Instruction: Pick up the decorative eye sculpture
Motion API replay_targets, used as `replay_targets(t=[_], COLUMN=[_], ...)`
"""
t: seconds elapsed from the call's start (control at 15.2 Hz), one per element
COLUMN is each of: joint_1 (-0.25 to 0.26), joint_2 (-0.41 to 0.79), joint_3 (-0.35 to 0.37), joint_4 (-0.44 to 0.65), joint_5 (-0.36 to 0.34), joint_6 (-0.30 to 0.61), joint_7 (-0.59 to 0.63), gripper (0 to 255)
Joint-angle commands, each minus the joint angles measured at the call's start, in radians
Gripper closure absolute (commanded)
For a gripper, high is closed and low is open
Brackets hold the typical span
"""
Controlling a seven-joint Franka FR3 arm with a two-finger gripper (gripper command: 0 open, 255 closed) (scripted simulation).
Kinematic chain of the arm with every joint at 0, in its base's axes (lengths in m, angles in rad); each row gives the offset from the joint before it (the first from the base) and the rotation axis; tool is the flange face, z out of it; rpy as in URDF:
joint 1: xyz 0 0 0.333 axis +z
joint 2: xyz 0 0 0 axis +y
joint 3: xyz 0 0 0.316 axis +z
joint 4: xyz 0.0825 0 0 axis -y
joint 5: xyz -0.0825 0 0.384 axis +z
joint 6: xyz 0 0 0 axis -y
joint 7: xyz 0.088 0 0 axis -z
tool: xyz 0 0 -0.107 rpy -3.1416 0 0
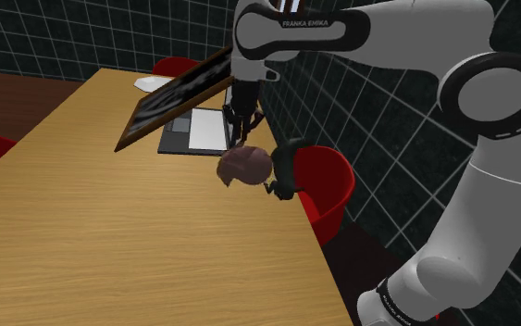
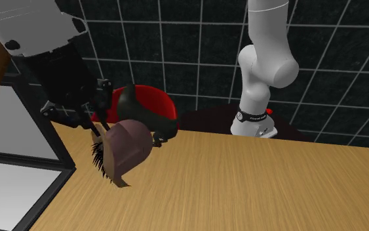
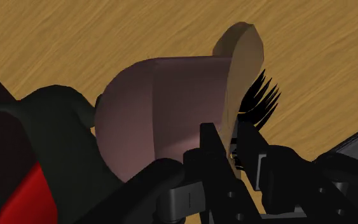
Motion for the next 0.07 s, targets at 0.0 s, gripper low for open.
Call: replay_targets(t=[0.0], joint_1=[-0.001], joint_2=[-0.002], joint_3=[0.0], joint_4=[0.008], joint_5=[0.001], joint_6=[-0.009], joint_7=[0.0], gripper=[255])
